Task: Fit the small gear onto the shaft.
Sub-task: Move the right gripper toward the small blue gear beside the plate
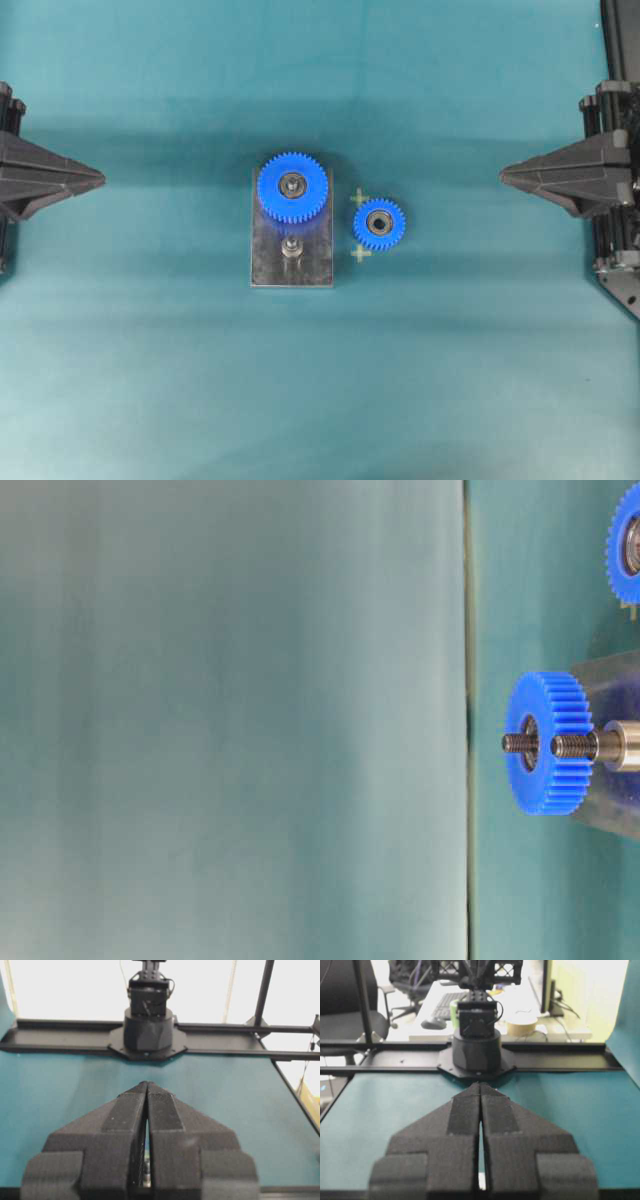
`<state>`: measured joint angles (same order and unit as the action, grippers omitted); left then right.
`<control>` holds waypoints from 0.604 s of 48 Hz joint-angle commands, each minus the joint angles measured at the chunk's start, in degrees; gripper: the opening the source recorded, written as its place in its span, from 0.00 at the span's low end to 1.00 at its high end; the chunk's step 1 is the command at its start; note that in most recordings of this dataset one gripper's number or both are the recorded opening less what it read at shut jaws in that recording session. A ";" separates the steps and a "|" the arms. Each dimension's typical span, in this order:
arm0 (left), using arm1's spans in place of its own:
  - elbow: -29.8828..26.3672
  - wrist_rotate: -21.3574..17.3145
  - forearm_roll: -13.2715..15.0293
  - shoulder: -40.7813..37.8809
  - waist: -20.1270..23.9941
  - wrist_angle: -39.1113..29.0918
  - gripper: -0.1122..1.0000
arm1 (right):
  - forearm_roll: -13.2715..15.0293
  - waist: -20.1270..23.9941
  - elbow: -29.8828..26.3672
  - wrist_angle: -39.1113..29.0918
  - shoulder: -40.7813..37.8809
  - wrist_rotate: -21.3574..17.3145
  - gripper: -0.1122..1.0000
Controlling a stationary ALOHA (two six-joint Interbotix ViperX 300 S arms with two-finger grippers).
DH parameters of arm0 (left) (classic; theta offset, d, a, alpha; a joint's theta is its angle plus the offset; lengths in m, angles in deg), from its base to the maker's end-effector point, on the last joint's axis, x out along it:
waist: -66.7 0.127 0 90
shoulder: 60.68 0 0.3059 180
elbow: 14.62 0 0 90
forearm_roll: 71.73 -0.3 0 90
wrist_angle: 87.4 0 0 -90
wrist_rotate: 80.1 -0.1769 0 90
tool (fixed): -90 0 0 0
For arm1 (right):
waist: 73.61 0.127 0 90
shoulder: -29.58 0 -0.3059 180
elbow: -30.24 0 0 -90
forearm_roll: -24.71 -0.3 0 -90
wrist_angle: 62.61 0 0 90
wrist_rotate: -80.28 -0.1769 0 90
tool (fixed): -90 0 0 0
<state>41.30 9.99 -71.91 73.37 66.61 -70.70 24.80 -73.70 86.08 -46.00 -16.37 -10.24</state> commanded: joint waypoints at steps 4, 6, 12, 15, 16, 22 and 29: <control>-1.58 4.39 -0.35 -3.96 -0.97 0.35 0.10 | -2.90 -0.35 -1.49 -2.29 -0.70 -0.62 0.12; -2.11 5.10 -0.44 -5.36 -1.05 0.26 0.10 | -4.31 -0.70 -2.37 -5.54 -0.79 -1.05 0.10; -3.52 5.27 -0.44 -9.58 -0.97 -1.32 0.10 | -5.36 -2.64 -4.66 -18.63 -1.93 -1.49 0.09; -3.43 5.80 -0.44 -11.34 -0.35 -3.43 0.10 | -5.36 -3.52 -6.15 -24.61 -3.16 -1.49 0.09; -3.52 5.80 -0.44 -11.78 -0.09 -4.22 0.10 | -5.36 -3.96 -7.03 -27.33 -4.04 -1.58 0.09; -5.27 5.98 -0.44 -14.41 0.35 -8.79 0.10 | -5.36 -5.27 -11.07 -35.24 -9.32 -1.76 0.09; -8.35 10.81 -0.44 -17.31 0.79 -12.39 0.10 | -5.36 -8.35 -15.56 -40.08 -18.28 -2.20 0.09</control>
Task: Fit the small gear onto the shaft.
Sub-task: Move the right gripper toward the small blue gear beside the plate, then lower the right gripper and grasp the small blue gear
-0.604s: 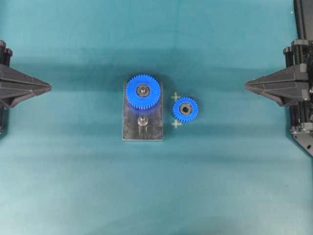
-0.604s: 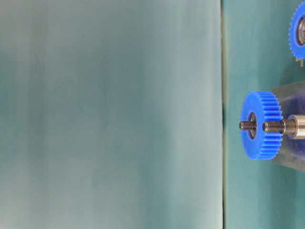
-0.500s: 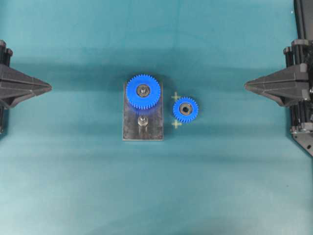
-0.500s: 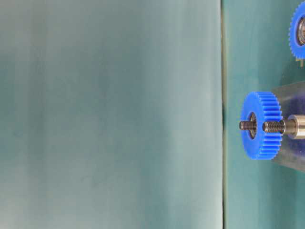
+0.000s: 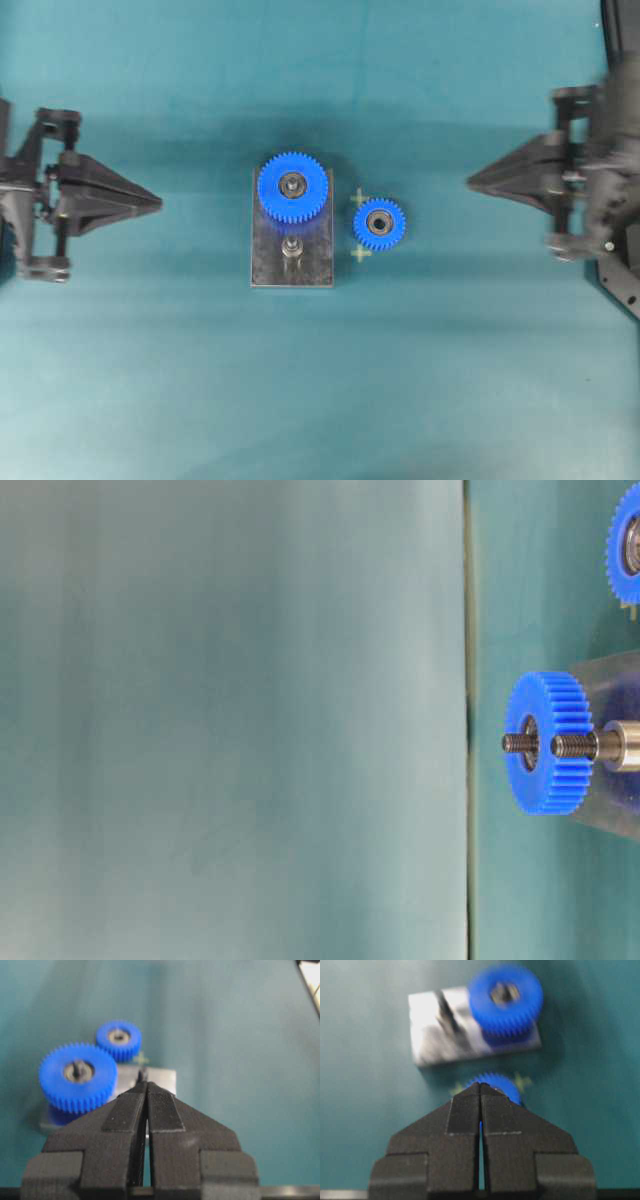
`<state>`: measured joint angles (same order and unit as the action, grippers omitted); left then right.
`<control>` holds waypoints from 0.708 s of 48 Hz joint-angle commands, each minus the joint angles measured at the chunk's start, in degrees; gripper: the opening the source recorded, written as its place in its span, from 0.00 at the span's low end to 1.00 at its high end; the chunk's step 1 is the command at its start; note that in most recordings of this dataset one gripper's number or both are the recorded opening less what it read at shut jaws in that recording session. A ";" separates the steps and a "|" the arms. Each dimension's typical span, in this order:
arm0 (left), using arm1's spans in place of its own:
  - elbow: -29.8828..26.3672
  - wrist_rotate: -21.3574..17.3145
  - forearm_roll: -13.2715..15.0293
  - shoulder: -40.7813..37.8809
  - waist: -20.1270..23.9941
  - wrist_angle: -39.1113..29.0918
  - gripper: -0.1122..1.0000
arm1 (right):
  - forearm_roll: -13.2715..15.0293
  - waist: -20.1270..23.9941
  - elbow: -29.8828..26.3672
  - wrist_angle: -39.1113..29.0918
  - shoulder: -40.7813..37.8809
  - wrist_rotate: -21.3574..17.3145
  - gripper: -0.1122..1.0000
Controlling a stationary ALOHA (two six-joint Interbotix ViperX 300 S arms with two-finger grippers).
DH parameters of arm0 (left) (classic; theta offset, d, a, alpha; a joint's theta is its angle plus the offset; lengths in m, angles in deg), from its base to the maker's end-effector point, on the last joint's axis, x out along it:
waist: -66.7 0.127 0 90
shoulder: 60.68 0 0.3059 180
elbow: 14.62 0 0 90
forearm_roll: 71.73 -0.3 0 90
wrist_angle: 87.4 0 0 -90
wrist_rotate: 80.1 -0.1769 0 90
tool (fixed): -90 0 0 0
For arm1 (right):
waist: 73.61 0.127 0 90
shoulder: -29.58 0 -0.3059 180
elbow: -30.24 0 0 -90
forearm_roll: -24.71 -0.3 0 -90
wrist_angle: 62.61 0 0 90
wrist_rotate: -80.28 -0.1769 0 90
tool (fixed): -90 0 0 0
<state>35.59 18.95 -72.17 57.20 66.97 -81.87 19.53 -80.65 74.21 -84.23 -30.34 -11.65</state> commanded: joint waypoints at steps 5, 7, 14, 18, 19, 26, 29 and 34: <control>-3.25 4.66 -0.44 -3.25 0.70 -3.43 0.10 | -0.09 -3.16 -7.47 -4.13 -11.43 -0.97 0.09; -3.25 4.66 -0.44 -3.87 0.44 -3.78 0.10 | -0.09 -3.52 -8.88 -5.27 -13.97 -0.97 0.09; -3.69 4.48 -0.44 -5.63 -1.32 -3.96 0.10 | -0.09 -4.57 -13.54 -10.46 -21.97 -0.70 0.09; -3.87 4.39 -0.44 -6.24 -2.11 -4.13 0.10 | -0.09 -4.57 -16.00 -12.48 -26.98 -0.18 0.09; -3.87 4.39 -0.44 -6.42 -2.20 -4.22 0.10 | -0.09 -4.57 -16.52 -12.83 -28.13 -0.18 0.09; -4.04 4.22 -0.62 -6.77 -2.37 -4.22 0.10 | -0.09 -4.57 -18.98 -13.71 -34.89 -0.26 0.21; -4.22 3.60 -0.62 -6.77 -2.37 -4.31 0.10 | -0.09 -4.57 -19.51 -13.54 -37.18 -0.62 0.34; -4.48 1.85 -0.62 -6.77 -2.37 -4.22 0.10 | -0.09 -4.48 -19.95 -13.45 -40.43 -0.44 0.62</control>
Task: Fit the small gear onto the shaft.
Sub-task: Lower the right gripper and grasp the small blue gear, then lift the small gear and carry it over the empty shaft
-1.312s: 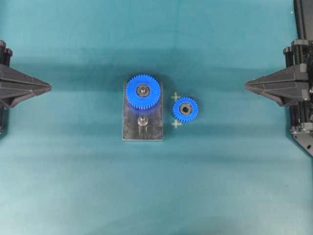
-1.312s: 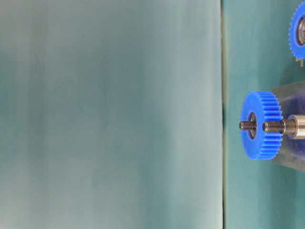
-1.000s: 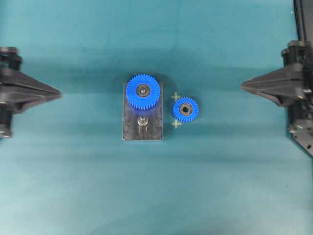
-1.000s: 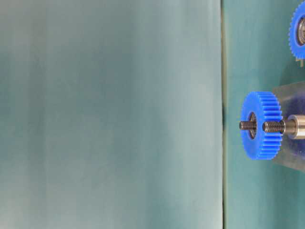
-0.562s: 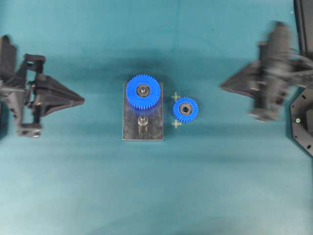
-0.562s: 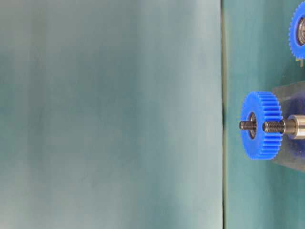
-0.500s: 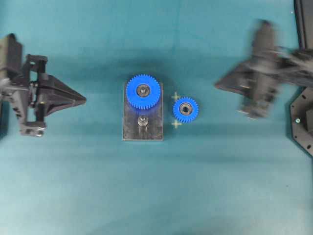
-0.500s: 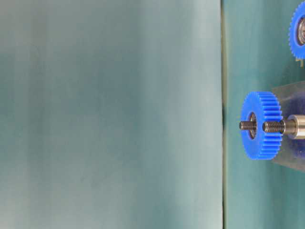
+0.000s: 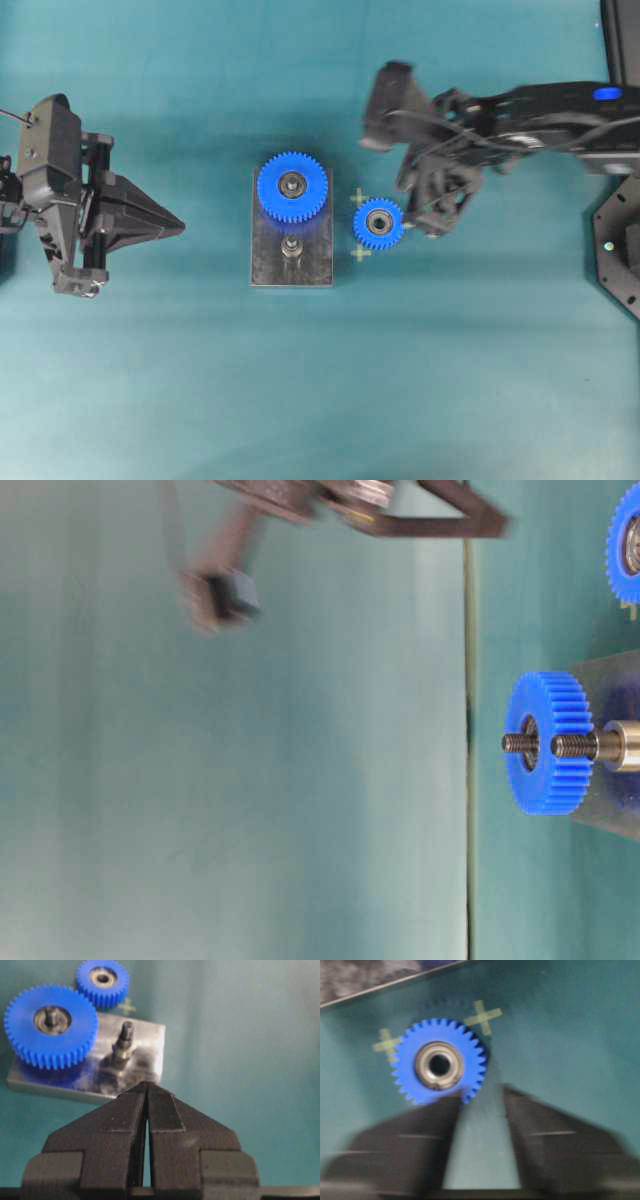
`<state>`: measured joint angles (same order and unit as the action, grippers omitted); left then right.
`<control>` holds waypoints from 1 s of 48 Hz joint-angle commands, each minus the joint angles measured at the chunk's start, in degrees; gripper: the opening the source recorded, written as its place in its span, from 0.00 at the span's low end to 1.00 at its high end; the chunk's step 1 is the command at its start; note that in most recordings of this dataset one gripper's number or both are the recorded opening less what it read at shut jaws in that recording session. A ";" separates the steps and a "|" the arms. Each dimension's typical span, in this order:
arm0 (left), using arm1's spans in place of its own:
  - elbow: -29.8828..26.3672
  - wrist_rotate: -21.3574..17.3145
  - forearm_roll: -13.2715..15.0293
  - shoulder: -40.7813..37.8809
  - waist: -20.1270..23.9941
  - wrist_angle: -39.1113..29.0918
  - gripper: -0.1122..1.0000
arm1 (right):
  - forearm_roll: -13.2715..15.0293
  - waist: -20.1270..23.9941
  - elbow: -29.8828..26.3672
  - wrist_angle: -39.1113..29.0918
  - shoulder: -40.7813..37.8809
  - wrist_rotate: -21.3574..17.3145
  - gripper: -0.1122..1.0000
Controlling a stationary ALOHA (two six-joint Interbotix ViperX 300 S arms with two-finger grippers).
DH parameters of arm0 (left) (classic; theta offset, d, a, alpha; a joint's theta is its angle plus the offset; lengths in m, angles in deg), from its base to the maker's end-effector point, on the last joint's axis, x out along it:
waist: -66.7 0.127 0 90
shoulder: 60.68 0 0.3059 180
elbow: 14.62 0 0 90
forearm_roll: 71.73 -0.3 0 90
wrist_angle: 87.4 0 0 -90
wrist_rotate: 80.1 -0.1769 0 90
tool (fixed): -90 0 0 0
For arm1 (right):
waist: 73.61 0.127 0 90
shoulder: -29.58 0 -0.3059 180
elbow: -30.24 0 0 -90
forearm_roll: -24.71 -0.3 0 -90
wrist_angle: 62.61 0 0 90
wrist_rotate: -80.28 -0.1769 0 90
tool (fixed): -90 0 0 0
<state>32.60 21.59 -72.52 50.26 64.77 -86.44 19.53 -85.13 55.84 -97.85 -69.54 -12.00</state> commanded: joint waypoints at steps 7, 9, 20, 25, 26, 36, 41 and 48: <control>-2.02 -2.02 -0.26 0.18 -0.18 0.35 0.10 | -0.09 0.35 -2.99 0.53 -4.66 -0.09 0.93; -2.20 -2.11 -0.26 0.09 -0.26 0.26 0.10 | -0.09 0.26 -3.25 0.53 -5.27 0.00 0.93; -2.20 -2.11 -0.26 0.09 -0.26 0.35 0.10 | 0.00 -0.18 -4.31 0.88 -7.73 -0.09 0.91; -2.20 -2.20 -0.26 0.00 -0.26 0.26 0.10 | 0.00 -0.26 -4.57 0.88 -8.88 -0.26 0.91; -2.20 -2.20 -0.26 0.00 -0.26 0.26 0.10 | 0.00 -0.18 -4.48 0.88 -9.05 -0.26 0.91; -2.02 -2.20 -0.26 0.00 -0.26 0.26 0.10 | 0.44 -0.18 -4.66 0.35 -10.55 -0.09 0.91; -2.02 -2.20 -0.26 0.00 -0.35 0.35 0.10 | 0.44 -0.18 -4.66 -0.26 -10.81 -0.09 0.90; -2.02 -2.20 -0.26 -0.09 -0.26 0.35 0.10 | 0.44 0.00 -5.19 -1.85 -10.90 -0.09 0.87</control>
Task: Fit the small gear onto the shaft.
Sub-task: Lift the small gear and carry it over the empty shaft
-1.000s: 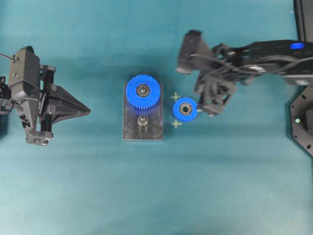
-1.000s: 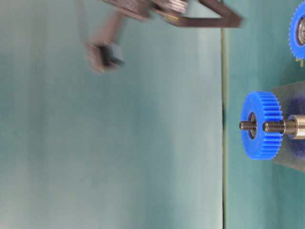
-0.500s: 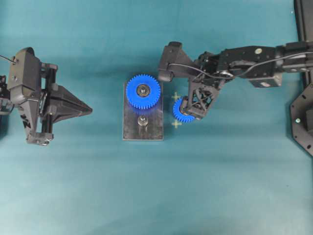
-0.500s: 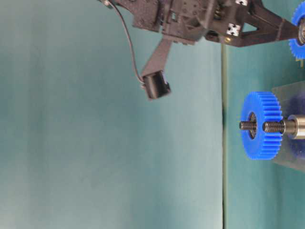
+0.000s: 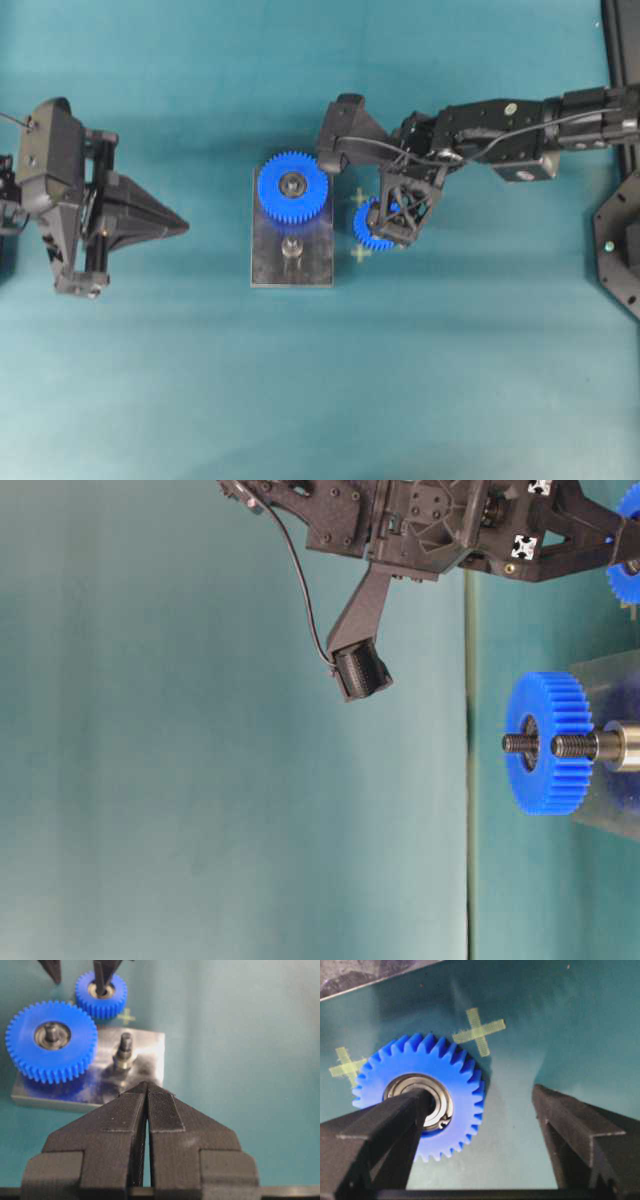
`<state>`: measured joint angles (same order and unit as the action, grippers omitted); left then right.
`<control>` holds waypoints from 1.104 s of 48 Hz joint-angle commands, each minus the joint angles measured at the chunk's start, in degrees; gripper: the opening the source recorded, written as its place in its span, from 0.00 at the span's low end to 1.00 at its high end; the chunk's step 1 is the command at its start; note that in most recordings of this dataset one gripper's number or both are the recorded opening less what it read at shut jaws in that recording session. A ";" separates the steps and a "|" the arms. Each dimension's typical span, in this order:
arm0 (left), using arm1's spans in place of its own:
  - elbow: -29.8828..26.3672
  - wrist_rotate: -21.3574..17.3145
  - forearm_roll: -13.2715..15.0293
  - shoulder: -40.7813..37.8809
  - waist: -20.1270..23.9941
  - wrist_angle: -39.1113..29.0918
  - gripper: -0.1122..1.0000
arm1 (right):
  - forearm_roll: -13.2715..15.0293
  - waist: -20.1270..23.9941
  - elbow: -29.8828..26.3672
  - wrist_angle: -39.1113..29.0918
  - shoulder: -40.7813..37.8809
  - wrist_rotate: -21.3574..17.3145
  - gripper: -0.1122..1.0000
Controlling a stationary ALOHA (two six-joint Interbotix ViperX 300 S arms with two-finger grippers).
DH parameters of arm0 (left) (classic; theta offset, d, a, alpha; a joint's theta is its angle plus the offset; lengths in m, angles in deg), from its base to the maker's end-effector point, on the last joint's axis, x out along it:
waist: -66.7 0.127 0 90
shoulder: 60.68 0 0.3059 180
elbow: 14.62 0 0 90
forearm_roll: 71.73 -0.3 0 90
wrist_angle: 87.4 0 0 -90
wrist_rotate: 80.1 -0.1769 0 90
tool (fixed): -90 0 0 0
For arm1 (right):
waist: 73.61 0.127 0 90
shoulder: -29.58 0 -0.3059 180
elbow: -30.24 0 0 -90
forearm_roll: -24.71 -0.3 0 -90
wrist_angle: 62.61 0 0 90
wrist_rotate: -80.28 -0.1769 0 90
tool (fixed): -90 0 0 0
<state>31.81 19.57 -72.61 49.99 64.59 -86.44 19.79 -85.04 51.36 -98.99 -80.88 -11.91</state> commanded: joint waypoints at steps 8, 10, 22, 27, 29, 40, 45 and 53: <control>-1.32 -0.18 -0.18 0.18 -0.09 0.35 0.10 | 0.18 0.44 -2.20 -3.52 0.62 -0.44 0.61; -1.41 -0.18 -0.18 0.18 -0.09 0.35 0.10 | 0.18 0.70 -2.72 -4.13 0.79 -0.44 0.51; -1.41 -0.09 -0.18 0.18 -0.09 0.35 0.10 | -0.18 2.20 -8.00 -11.07 3.96 -0.79 0.41; -1.32 -0.09 -0.09 0.18 -0.09 0.26 0.10 | -0.26 3.60 -12.30 -15.38 5.45 -0.79 0.41; -1.32 0.18 -0.09 0.18 -0.09 0.35 0.10 | -0.26 4.13 -14.15 -16.88 5.71 -0.79 0.41; -1.32 0.44 -0.18 0.18 -0.09 0.26 0.10 | -0.26 6.94 -23.47 -22.94 4.13 -0.44 0.41; -1.23 0.44 -0.18 0.18 -0.09 0.26 0.10 | -0.26 7.38 -26.02 -22.85 2.11 -0.35 0.41; -1.14 0.44 -0.18 0.18 -0.09 0.26 0.10 | -0.26 7.73 -29.44 -22.59 -1.67 0.00 0.41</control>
<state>31.81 20.00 -72.52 49.91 64.50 -86.44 19.70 -77.66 24.82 -121.76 -82.20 -12.00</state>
